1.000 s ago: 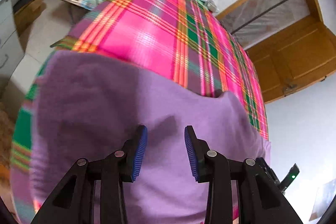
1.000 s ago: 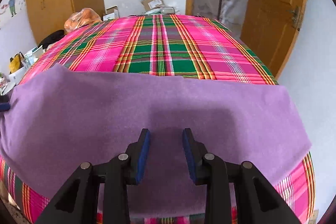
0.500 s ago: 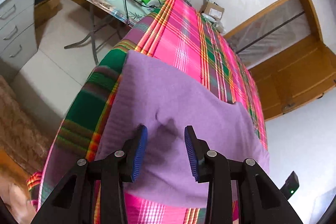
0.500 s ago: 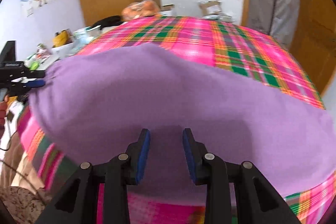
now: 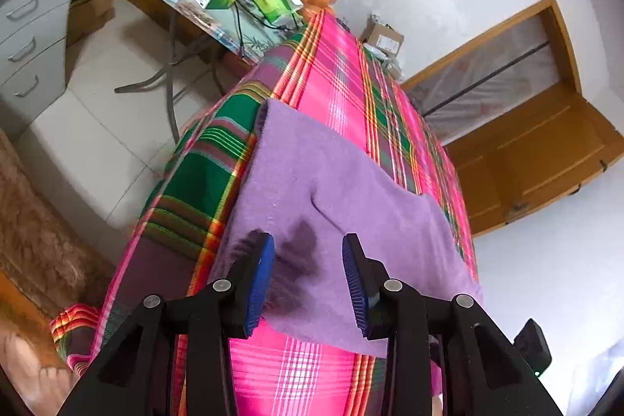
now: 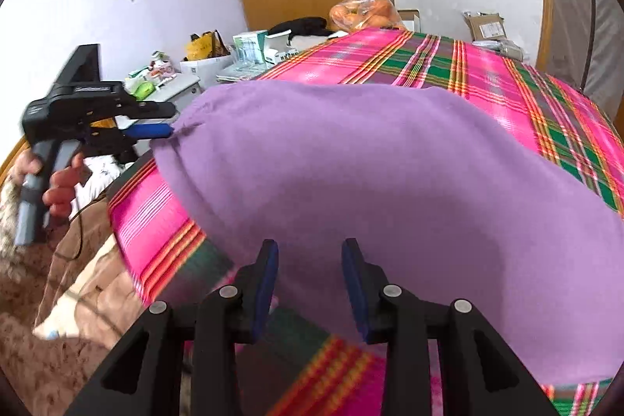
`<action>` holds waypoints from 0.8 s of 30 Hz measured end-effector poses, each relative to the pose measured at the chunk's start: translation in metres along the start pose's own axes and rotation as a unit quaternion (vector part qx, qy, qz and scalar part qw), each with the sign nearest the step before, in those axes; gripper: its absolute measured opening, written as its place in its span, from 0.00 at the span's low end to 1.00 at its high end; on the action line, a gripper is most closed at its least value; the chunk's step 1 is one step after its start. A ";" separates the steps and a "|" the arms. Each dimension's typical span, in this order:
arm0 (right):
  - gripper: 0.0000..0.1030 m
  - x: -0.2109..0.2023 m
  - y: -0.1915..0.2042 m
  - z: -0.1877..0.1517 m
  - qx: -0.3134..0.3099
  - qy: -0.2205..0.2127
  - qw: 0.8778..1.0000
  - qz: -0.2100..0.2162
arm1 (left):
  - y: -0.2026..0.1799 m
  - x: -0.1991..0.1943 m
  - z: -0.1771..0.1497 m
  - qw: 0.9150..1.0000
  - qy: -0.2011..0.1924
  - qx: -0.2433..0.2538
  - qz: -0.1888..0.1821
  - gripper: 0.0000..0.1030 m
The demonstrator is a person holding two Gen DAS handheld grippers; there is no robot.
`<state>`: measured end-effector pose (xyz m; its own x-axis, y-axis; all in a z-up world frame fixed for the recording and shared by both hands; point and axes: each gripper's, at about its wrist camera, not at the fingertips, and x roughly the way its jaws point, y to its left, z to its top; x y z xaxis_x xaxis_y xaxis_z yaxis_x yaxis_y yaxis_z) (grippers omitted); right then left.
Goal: Fold clothes
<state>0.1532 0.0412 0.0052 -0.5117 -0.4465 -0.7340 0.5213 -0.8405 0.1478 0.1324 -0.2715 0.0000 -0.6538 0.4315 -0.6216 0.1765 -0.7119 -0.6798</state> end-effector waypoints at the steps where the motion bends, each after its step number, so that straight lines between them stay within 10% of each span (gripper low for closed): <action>1: 0.34 0.006 0.004 0.002 0.002 0.003 1.000 0.005 | 0.000 -0.001 -0.001 1.000 -0.001 0.001 0.001 0.37; 24: 0.23 0.053 0.085 0.036 -0.065 0.012 0.992 0.106 | 0.013 -0.017 -0.006 1.000 -0.006 -0.001 0.013 0.37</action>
<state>0.1462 -0.0648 0.0029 -0.3650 -0.6006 -0.7114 0.7005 -0.6805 0.2151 0.1497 -0.2847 -0.0007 -0.6577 0.4070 -0.6339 0.1939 -0.7217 -0.6645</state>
